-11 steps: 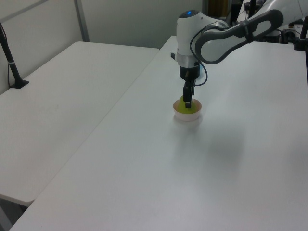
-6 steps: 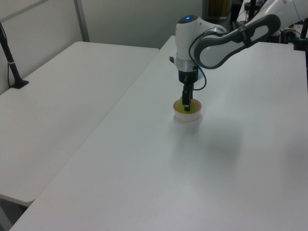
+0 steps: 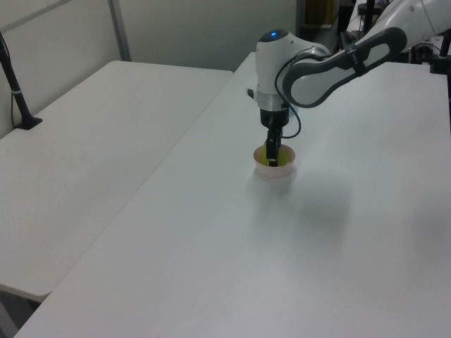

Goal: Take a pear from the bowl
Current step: 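Close the gripper around the green pear, then lift the green pear up out of the pink bowl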

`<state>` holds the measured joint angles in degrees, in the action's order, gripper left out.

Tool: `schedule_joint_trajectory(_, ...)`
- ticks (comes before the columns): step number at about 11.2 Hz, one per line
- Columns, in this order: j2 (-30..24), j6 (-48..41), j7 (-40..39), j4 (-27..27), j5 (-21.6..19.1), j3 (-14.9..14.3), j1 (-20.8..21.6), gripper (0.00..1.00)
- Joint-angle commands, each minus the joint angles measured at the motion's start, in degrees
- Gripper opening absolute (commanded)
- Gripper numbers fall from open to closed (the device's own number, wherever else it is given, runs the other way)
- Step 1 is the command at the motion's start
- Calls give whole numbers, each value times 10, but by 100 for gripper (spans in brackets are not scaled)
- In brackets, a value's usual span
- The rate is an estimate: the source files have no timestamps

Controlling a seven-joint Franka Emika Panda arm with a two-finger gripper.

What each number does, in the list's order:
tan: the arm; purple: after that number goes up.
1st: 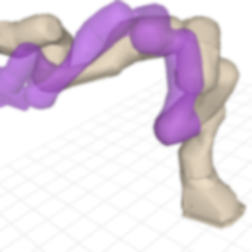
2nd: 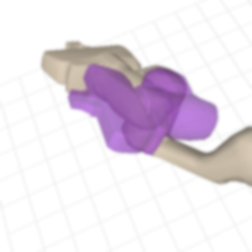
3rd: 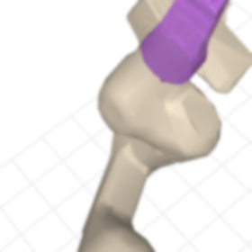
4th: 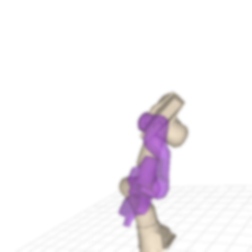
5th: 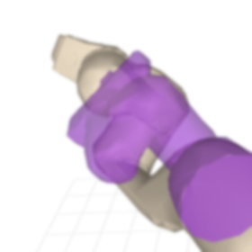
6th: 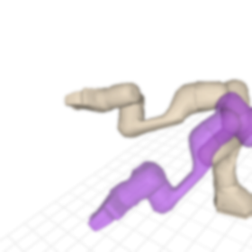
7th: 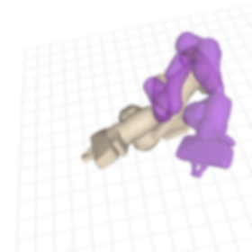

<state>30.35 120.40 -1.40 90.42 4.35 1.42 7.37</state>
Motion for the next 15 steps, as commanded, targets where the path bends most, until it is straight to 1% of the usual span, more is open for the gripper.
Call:
schedule_joint_trajectory(1, 1, 15, -5, 5, 11, -5, 10, 60)
schedule_joint_trajectory(2, 0, 14, -6, 5, 11, -5, 12, 45)
schedule_joint_trajectory(3, -1, 12, -7, 5, 11, -5, 12, 34)
schedule_joint_trajectory(6, -23, -2, -2, 5, 10, -5, 12, 34)
schedule_joint_trajectory(8, -49, -45, 0, 0, 7, -5, 10, 34)
schedule_joint_trajectory(11, -76, -69, -2, -9, 3, -12, 7, 34)
schedule_joint_trajectory(13, -84, -100, -6, -29, 2, -12, -13, 34)
schedule_joint_trajectory(15, -85, -102, -17, -33, 7, -13, -39, 34)
